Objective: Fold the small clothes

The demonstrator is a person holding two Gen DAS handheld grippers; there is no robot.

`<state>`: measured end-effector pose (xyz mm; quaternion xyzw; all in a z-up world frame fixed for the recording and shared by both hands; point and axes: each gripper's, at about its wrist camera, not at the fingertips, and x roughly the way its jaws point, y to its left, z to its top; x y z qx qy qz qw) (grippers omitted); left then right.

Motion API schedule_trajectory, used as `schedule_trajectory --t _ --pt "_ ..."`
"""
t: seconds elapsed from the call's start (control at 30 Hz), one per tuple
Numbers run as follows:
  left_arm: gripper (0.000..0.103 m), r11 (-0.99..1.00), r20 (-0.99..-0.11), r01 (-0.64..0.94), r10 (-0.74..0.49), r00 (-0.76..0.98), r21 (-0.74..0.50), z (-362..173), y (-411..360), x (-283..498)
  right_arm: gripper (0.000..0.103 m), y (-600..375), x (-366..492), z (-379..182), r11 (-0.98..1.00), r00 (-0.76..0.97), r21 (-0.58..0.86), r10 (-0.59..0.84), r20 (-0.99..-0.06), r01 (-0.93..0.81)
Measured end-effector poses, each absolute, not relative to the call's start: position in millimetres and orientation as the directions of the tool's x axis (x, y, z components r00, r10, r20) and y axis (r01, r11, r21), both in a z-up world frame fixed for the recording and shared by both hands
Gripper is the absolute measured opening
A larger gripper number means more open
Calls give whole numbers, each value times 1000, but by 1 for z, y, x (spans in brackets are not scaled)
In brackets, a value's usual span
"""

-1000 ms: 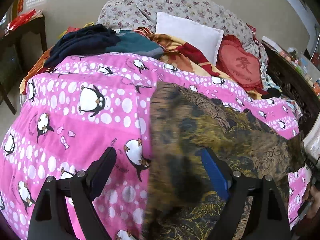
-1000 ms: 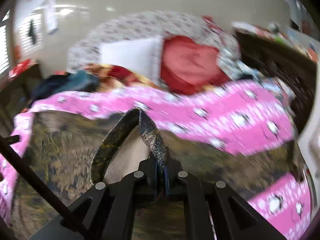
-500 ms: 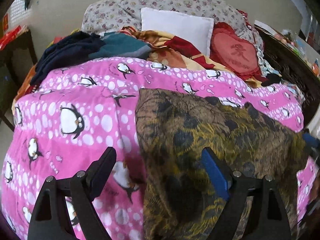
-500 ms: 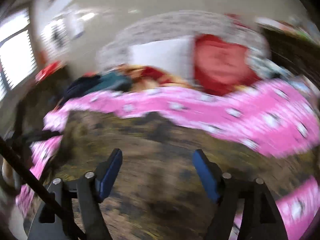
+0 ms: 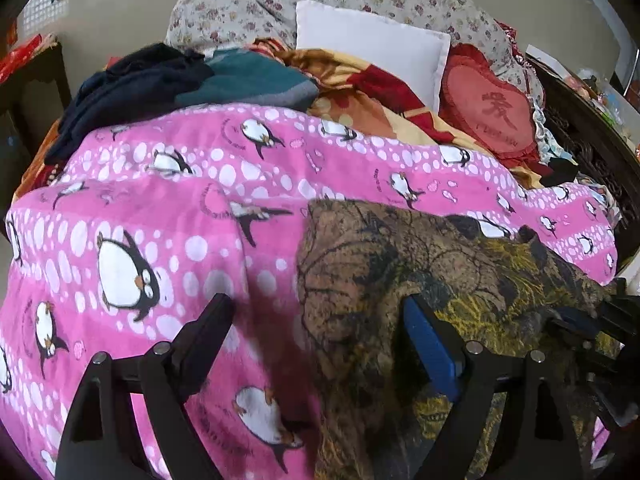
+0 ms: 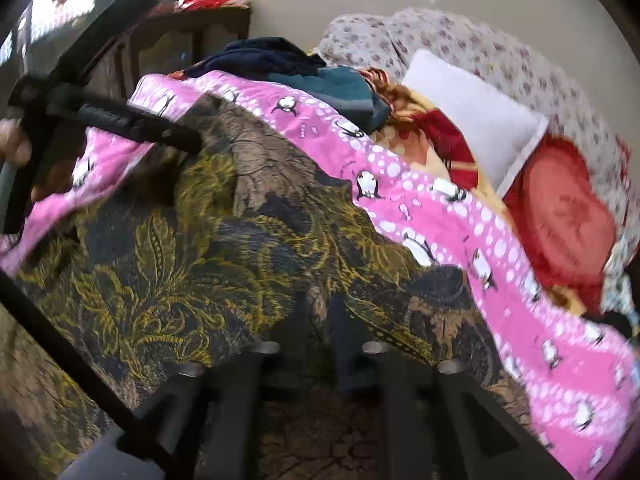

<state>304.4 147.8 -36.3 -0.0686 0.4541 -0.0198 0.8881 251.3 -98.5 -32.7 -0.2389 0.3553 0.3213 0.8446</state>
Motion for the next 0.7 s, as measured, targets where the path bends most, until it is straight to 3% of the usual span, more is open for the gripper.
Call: schedule_trajectory --t 0.03,0.1,0.17,0.3,0.4,0.47,0.53,0.57,0.6,0.63,0.7 --pt "73 990 -789 -27 -96 607 -141 -34 150 304 5 -98 249 -28 683 556 -185 375 -741 -707" --pt "42 988 -776 -24 -107 622 -155 -29 155 306 4 -96 248 -16 695 581 -186 389 -715 -694" --pt "29 981 -771 -18 -142 620 -195 -25 163 311 4 -94 253 0 720 619 -180 408 -671 -670" --pt "23 983 -770 -68 -91 631 -172 -23 175 317 4 -87 276 17 779 646 -109 424 -635 -618" --pt "22 976 -774 -91 -97 625 -196 -26 184 319 5 -74 296 -7 808 627 -123 341 -701 -576" --pt "22 976 -773 -95 -96 627 -198 -24 184 315 14 -73 302 -23 819 604 -126 299 -738 -560" --pt "27 977 -773 -87 -97 627 -193 -21 183 310 40 -83 295 -24 828 608 -101 316 -728 -551" --pt "36 978 -773 -88 -95 627 -191 -19 183 308 46 -91 289 -19 835 614 -88 323 -720 -543" --pt "46 978 -770 -94 -86 632 -187 -16 184 307 60 -97 284 -14 842 621 -85 321 -715 -533" --pt "49 977 -766 -101 -80 638 -186 -13 185 302 70 -108 276 -6 850 631 -87 314 -709 -520" --pt "53 974 -759 -93 -100 643 -207 -8 185 295 74 -130 261 5 861 656 -112 287 -698 -496"
